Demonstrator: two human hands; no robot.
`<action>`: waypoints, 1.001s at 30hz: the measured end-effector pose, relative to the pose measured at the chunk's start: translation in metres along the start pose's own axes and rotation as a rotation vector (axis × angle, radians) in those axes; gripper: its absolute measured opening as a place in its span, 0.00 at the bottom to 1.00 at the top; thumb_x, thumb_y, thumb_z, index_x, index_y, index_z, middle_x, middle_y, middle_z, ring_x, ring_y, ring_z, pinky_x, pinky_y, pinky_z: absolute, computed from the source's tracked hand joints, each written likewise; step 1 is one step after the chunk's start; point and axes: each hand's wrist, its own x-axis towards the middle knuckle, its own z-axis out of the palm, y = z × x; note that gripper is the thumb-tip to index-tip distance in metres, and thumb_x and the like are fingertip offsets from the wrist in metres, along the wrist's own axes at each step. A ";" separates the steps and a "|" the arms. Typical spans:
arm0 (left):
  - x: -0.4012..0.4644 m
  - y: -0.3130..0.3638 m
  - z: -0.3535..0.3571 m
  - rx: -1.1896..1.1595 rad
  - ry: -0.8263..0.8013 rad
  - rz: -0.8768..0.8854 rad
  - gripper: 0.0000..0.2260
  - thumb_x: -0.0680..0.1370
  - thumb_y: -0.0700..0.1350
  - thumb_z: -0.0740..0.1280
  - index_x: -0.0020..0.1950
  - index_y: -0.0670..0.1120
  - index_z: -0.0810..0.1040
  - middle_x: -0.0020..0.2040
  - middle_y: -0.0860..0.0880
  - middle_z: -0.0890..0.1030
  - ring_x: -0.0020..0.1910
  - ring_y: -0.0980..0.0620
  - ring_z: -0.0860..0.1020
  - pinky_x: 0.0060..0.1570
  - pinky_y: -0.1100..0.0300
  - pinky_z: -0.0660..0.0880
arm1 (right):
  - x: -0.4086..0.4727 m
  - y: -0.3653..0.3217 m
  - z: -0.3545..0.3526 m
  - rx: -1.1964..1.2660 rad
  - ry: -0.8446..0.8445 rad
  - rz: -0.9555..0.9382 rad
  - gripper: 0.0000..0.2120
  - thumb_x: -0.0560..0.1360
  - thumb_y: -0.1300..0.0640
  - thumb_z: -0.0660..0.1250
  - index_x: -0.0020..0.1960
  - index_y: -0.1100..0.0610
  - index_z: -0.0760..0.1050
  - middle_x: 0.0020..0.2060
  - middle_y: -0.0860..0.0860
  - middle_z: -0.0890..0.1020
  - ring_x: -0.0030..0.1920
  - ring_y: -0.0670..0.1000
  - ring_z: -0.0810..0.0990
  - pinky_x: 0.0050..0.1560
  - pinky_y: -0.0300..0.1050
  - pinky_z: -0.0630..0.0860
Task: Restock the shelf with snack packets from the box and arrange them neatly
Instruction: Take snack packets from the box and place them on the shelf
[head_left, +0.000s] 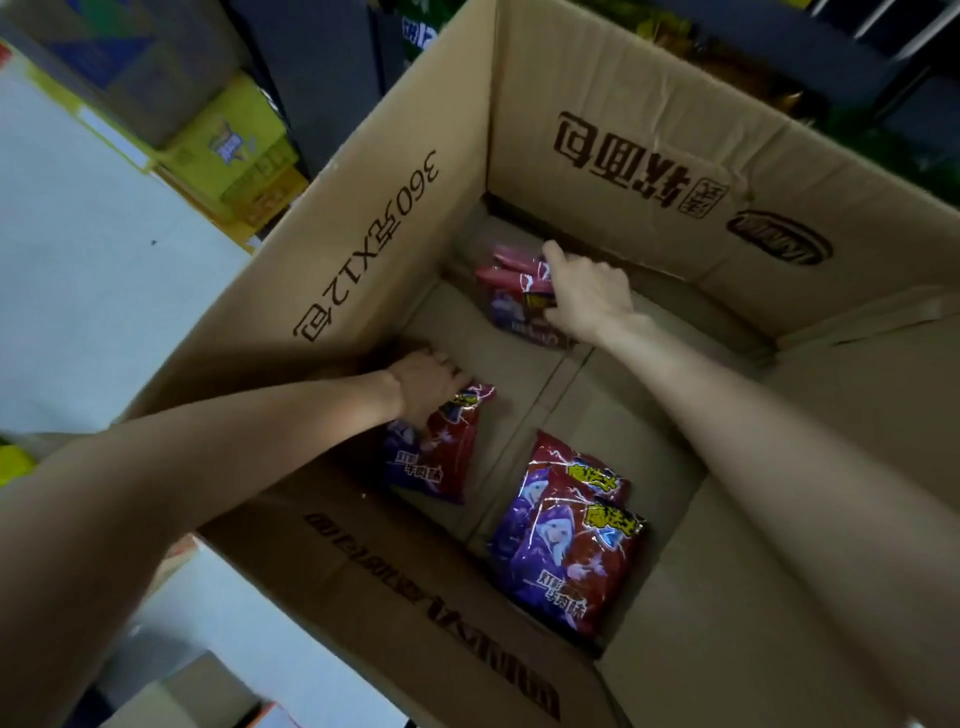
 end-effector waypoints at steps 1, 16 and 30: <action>-0.002 0.001 -0.004 0.015 0.007 0.001 0.44 0.66 0.61 0.73 0.73 0.45 0.56 0.67 0.43 0.69 0.64 0.44 0.68 0.63 0.52 0.66 | -0.008 0.004 -0.003 0.005 -0.043 -0.001 0.33 0.71 0.54 0.71 0.71 0.55 0.58 0.58 0.58 0.77 0.56 0.60 0.77 0.52 0.55 0.75; -0.136 0.024 -0.157 -0.129 0.672 -0.075 0.29 0.74 0.62 0.64 0.69 0.49 0.63 0.64 0.50 0.75 0.57 0.48 0.77 0.49 0.55 0.73 | -0.178 0.057 -0.153 0.415 0.249 0.086 0.31 0.71 0.42 0.69 0.68 0.50 0.63 0.54 0.48 0.76 0.53 0.53 0.78 0.50 0.47 0.74; -0.196 0.094 -0.282 0.293 1.717 0.132 0.18 0.74 0.49 0.71 0.61 0.46 0.73 0.54 0.48 0.82 0.50 0.51 0.80 0.46 0.60 0.75 | -0.352 0.154 -0.246 0.985 0.974 0.133 0.17 0.64 0.44 0.73 0.51 0.40 0.73 0.45 0.42 0.83 0.45 0.41 0.82 0.49 0.37 0.79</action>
